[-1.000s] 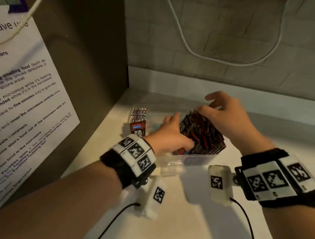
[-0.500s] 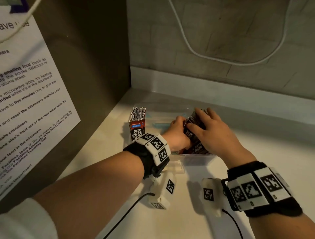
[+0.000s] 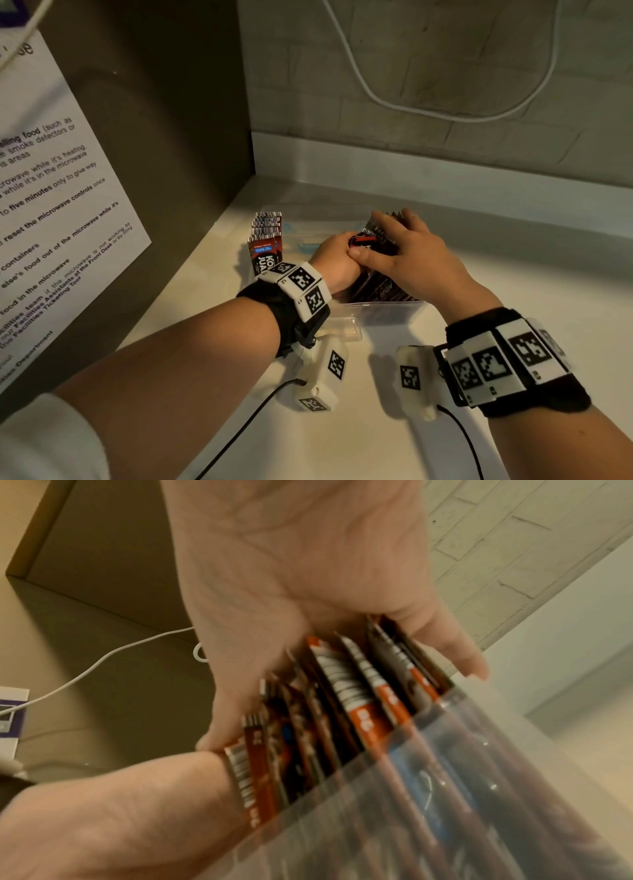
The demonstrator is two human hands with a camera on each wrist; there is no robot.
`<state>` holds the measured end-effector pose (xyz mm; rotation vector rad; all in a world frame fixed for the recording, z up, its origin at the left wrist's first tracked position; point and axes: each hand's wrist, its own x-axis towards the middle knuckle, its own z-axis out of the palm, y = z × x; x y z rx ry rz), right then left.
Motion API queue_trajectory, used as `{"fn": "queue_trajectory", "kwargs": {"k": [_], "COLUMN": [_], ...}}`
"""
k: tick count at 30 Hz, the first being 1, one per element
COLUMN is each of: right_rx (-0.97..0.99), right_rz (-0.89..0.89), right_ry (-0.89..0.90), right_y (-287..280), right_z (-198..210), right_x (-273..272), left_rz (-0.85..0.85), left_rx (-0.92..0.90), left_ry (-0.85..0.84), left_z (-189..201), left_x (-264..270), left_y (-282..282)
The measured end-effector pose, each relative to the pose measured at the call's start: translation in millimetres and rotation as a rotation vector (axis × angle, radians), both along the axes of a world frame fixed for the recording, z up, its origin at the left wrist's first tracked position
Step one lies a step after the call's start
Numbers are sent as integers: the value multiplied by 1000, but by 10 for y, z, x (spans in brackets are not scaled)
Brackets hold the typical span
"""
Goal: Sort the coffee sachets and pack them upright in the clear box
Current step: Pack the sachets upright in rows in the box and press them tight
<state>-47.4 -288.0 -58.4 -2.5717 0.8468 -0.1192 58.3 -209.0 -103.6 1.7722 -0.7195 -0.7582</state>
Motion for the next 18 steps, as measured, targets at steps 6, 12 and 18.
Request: {"fn": "queue_trajectory", "kwargs": {"k": [6,12,18], "right_rx": [100,86,81], "right_rz": [19,17,5], "right_ry": [-47,-79,-86], "right_y": [-30,-71,-36], "right_z": [37,35,51], "right_x": [-18,-8,2], "left_rz": [31,94,142], "left_rx": [-40,-23,-21], "left_ry": [158,196,217], "left_z": [0,19,68], "left_x": [32,69,56], "left_y": [11,59,107]}}
